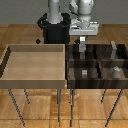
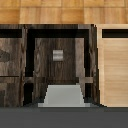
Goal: Place the milk carton into the appropriate compartment.
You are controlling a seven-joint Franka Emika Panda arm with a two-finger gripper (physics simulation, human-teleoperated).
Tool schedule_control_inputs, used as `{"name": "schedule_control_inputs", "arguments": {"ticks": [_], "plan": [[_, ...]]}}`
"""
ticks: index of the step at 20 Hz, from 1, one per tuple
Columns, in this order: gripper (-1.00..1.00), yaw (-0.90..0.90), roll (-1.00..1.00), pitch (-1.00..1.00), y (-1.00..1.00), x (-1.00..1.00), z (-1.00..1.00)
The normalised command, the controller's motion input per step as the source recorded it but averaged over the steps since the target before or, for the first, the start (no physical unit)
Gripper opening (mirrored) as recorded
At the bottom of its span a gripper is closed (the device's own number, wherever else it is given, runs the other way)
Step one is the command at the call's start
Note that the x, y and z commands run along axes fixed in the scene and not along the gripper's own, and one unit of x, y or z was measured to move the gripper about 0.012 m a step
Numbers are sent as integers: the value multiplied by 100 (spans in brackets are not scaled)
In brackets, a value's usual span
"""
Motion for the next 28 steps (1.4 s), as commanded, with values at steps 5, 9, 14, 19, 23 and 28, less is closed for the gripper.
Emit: {"name": "schedule_control_inputs", "arguments": {"ticks": [5,9,14,19,23,28], "plan": [[-100,0,0,0,0,-23,-40],[-100,0,0,0,0,-100,0],[-100,0,0,0,0,-40,-50],[-100,0,0,0,0,0,-100],[100,0,0,0,0,0,-75],[100,0,0,0,0,0,0]]}}
